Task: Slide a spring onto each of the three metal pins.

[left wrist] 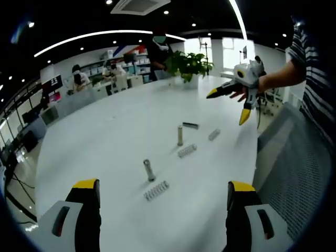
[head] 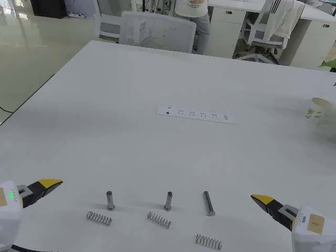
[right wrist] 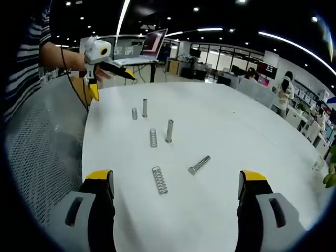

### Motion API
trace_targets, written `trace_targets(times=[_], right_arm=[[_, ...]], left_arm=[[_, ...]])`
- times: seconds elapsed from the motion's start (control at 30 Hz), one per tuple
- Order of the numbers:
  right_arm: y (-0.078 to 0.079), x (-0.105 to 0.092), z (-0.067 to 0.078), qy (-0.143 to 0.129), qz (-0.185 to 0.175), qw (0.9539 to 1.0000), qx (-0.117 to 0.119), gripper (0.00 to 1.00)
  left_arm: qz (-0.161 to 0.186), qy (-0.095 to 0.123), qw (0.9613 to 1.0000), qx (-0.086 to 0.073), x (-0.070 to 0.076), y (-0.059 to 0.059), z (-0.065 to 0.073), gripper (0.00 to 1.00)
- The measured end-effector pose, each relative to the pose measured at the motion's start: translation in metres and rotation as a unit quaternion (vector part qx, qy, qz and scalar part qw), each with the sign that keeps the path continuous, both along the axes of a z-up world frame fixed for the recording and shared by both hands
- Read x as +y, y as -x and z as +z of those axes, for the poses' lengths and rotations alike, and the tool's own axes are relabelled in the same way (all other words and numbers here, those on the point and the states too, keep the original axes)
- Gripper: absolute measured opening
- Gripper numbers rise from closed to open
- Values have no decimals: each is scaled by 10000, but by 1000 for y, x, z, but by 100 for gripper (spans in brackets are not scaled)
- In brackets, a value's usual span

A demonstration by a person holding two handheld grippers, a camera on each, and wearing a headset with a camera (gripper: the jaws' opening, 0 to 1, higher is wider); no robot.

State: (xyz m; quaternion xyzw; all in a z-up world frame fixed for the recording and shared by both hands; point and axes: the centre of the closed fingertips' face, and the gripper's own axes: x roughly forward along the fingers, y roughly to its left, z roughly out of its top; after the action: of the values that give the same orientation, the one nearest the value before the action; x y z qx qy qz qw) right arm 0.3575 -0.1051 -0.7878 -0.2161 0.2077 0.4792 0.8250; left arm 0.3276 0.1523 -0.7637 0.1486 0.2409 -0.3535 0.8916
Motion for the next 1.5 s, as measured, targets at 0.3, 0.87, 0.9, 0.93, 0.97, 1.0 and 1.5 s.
trace_targets(times=[0.3, 0.87, 0.9, 0.93, 0.97, 1.0, 1.5], right_arm=[[0, -1, -1, 11, 2, 10000, 3, 98], [-3, 3, -2, 9, 10, 10000, 9, 97], [-3, 4, -1, 8, 8, 10000, 13, 97], [-3, 4, -1, 5, 8, 10000, 11, 97], [-3, 4, -2, 4, 5, 10000, 33, 96], [-3, 4, -3, 3, 0, 10000, 46, 96], [-6, 1, -1, -75, -105, 9999, 113, 96]], left_arm=[[-8, 8, 10000, 4, 0, 1, 0, 98], [-4, 61, 10000, 17, 2, -3, -2, 98], [-2, 72, 10000, 18, 2, -3, -2, 98], [3, 86, 10000, 24, 2, -3, -2, 98], [54, 187, 9998, 67, 2, -4, -3, 98], [89, 296, 9995, 82, 1, -5, -2, 97], [215, 494, 9985, 55, 3, -8, 4, 97]])
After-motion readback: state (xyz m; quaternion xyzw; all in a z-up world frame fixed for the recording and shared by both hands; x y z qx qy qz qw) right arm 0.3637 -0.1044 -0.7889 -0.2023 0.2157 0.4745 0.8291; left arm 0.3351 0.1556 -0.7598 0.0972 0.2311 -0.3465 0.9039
